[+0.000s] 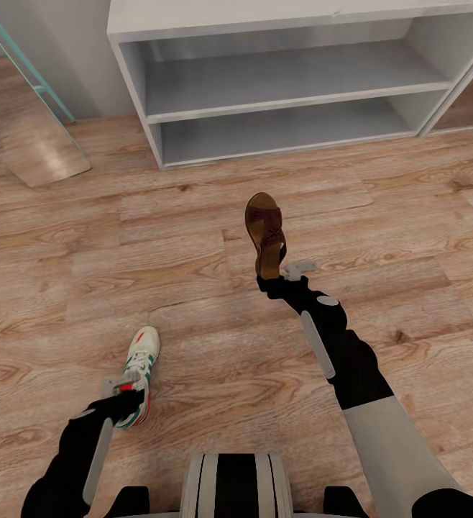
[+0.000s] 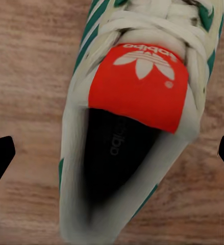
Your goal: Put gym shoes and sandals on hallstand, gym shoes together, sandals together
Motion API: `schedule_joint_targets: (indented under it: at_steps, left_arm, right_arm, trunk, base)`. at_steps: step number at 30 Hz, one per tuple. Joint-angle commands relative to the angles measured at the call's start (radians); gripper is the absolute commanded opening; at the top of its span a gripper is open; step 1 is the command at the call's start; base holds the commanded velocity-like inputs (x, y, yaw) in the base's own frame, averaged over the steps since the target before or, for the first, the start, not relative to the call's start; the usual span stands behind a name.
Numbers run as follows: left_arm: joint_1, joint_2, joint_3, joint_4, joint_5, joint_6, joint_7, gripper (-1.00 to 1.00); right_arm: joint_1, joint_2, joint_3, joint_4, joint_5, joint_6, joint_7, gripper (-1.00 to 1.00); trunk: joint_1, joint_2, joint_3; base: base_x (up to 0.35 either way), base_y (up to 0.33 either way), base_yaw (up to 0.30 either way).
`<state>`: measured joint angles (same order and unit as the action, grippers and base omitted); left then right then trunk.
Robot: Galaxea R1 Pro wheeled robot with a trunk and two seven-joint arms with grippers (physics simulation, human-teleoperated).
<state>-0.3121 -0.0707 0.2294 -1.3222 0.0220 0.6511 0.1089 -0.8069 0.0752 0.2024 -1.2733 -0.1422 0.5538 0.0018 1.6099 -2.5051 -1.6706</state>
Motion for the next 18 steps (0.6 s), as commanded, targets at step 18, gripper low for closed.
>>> schedule_joint_targets:
  at_steps: [18]
  left_arm:
    - [0.008, -0.001, -0.003, 0.001, -0.005, 0.0, 0.001, 1.0]
  right_arm:
    - [0.0, 0.0, 0.0, 0.0, -0.004, 0.0, -0.003, -1.0]
  trunk:
    - [0.0, 0.0, 0.0]
  base:
    - [0.0, 0.0, 0.0]
